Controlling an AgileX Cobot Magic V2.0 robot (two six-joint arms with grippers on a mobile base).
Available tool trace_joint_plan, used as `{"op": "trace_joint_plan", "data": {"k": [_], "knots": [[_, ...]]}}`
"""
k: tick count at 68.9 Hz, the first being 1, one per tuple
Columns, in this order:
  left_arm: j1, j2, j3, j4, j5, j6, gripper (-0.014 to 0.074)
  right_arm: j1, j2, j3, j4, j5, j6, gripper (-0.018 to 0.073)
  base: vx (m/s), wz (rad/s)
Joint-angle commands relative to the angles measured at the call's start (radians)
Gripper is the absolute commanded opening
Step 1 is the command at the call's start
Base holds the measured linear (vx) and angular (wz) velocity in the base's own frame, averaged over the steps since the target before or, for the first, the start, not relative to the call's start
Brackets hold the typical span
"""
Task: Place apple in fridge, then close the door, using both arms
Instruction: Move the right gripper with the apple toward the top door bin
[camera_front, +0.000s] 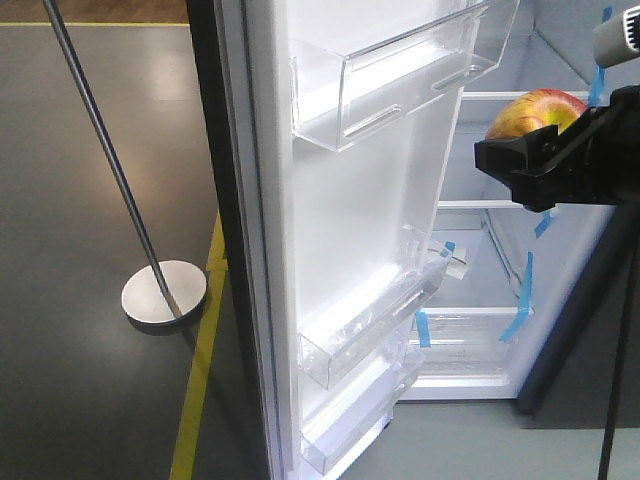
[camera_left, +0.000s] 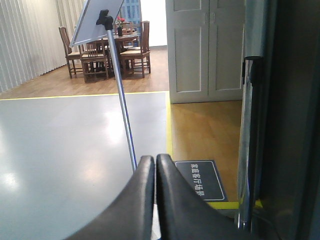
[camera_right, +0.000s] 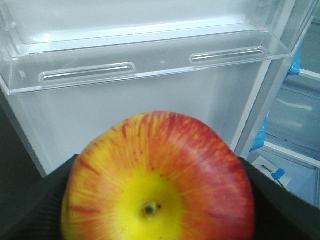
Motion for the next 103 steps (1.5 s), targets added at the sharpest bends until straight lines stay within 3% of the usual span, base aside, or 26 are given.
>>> {"op": "trace_joint_plan", "data": {"k": [1, 103], "knots": [[-0.008, -0.014, -0.020, -0.010, -0.073, -0.008, -0.0008, -0.002, -0.022, -0.028, 0.021, -0.061, -0.007, 0.0057, 0.03, 0.01], [-0.008, -0.014, -0.020, -0.010, -0.073, -0.008, -0.0008, -0.002, -0.022, -0.028, 0.021, -0.061, -0.007, 0.0057, 0.04, 0.00]]}}
